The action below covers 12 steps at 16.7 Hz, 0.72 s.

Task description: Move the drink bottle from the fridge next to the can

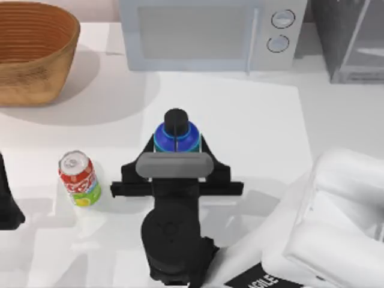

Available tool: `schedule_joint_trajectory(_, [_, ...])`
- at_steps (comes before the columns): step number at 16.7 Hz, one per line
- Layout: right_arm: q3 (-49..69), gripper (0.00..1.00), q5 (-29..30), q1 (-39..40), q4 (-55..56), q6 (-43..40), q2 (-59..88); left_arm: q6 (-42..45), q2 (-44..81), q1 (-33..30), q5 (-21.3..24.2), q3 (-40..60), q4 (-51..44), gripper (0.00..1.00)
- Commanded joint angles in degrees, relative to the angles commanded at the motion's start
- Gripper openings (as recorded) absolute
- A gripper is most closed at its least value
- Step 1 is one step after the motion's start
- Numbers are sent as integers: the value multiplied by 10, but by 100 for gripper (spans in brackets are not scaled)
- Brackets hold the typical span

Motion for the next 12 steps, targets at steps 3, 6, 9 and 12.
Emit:
schedule_joint_trajectory(3, [0,68,0,0,0,0,0,0,0,0,0,0,0,100])
schedule_joint_trajectory(6, [0,90,0,0,0,0,0,0,0,0,0,0,0,100])
schedule_joint_trajectory(9, [0,100,0,0,0,0,0,0,0,0,0,0,0,100])
schedule_joint_trajectory(12, [0,100,0,0,0,0,0,0,0,0,0,0,0,100])
